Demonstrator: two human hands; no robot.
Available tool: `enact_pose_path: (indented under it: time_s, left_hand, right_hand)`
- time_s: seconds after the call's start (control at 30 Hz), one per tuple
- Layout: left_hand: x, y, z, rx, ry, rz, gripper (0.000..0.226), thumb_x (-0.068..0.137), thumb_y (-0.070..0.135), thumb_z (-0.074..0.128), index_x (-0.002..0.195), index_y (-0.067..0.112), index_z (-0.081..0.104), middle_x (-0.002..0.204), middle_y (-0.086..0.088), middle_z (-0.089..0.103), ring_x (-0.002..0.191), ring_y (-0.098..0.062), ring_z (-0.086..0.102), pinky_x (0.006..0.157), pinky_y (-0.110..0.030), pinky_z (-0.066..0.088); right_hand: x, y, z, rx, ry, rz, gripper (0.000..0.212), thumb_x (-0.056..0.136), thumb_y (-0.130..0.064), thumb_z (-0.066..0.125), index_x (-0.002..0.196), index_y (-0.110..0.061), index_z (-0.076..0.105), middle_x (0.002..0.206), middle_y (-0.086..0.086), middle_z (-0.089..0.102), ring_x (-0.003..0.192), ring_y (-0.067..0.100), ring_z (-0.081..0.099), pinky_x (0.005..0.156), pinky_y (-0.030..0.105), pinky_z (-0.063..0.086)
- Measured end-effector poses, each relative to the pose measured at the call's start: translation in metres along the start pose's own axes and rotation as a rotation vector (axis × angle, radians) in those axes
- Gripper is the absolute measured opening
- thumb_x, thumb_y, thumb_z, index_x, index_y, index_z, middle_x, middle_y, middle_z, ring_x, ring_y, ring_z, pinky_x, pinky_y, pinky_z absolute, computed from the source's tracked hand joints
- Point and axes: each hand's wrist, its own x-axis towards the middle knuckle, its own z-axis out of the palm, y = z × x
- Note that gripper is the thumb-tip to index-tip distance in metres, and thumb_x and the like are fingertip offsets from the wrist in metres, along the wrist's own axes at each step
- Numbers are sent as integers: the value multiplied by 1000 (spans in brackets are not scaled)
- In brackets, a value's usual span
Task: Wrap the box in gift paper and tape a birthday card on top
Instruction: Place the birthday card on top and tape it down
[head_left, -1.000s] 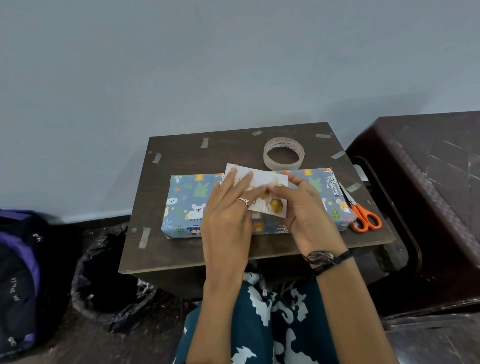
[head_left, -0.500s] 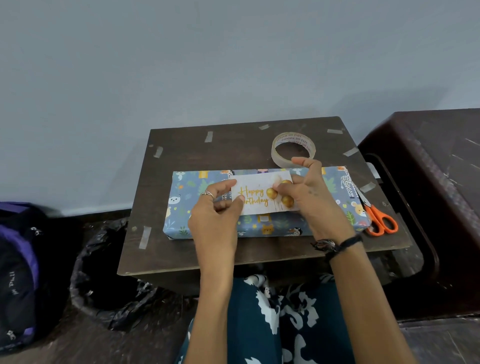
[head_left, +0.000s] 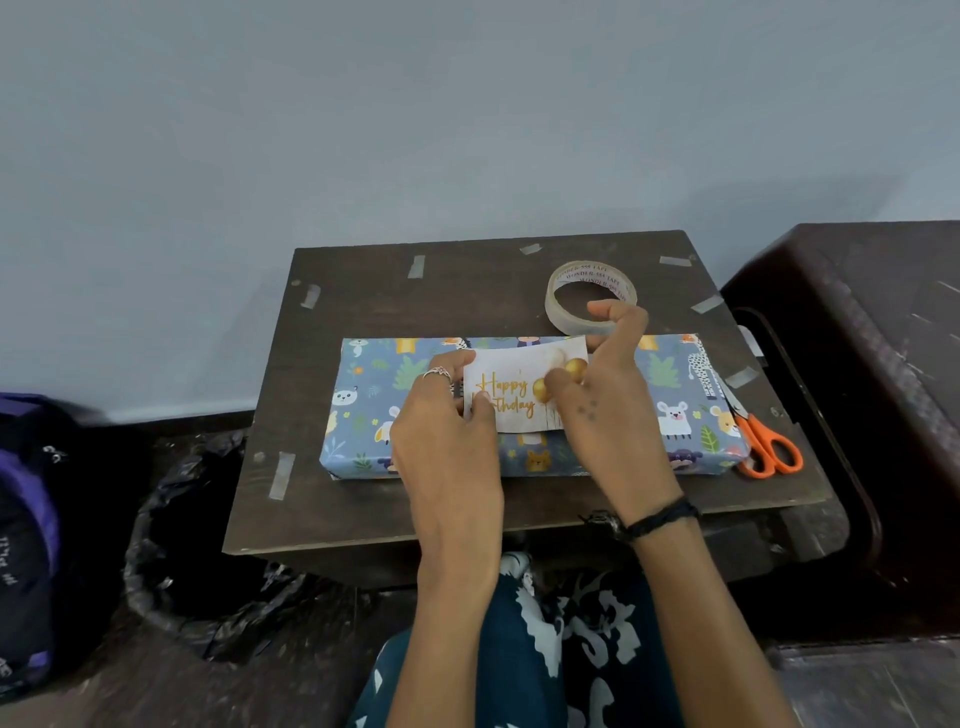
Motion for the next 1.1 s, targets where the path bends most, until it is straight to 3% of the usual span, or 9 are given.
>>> enact_pose_path:
  time_s: [0.27,0.4,0.47,0.53,0.6,0.67,0.87,1.0,1.1]
  left_hand:
    - [0,-2,1,30,-2,3,31,89,4,53,113,22,61,105,7,62,91,-12,61,73,-23,46]
    - [1,-7,3,91,2,21,31,90,6,53,115,22,60,101,4,61,93,-13,56,73,-25,44]
    - [0,-10,3,159,6,57,30,90,9,55,116,23,60,96,6,57,92,-11,43,70,-19,33]
    - [-1,-13,2,309,10,109,26,91,16,56,115,26,62,112,10,57,98,-12,33,78,-20,24]
    - [-3,-17,1,481,-12,100,24,94,26,51,115,32,62,140,12,42,118,-16,27,86,-28,17]
    - [-5,-20,2,537,-42,77,25,96,30,47,115,35,62,150,11,27,135,-19,16,100,-38,13]
    - [-7,-22,3,505,-88,47,25,98,33,40,108,31,62,155,12,12,143,-18,-4,112,-46,-2]
    - [-6,-23,3,508,-97,52,26,98,32,39,113,36,60,155,13,11,143,-17,-5,111,-45,-3]
    - [-6,-24,4,495,-90,49,23,98,33,39,98,28,61,155,13,13,143,-18,-4,111,-45,-3]
  right_hand:
    - [-6,0,3,-225,47,-82,49,84,0,45,125,-18,27,95,5,47,64,30,49,53,35,29]
    - [-8,1,1,-341,72,-75,52,86,-9,53,131,-18,27,113,4,49,76,29,56,60,35,40]
    - [-8,2,-1,-417,95,-57,54,87,-17,58,132,-18,28,120,3,45,84,22,54,64,32,39]
    - [-7,7,-3,-472,128,-51,56,86,-24,62,131,-18,30,124,1,43,94,16,47,70,27,35]
    - [-7,14,-3,-518,156,-59,56,84,-31,65,130,-19,34,125,2,43,107,18,39,82,27,33]
    - [-7,20,-2,-563,163,-39,54,85,-38,63,128,-18,38,125,3,43,111,20,35,87,29,29]
    - [-18,27,8,-553,277,-185,26,93,-24,49,118,-22,53,123,7,46,107,21,37,82,37,38]
    - [-27,30,14,-561,301,-262,30,89,-29,35,102,-26,62,119,6,51,105,19,36,76,34,33]
    - [-30,31,18,-593,285,-241,32,88,-31,35,97,-27,65,117,7,53,105,21,37,78,39,36]
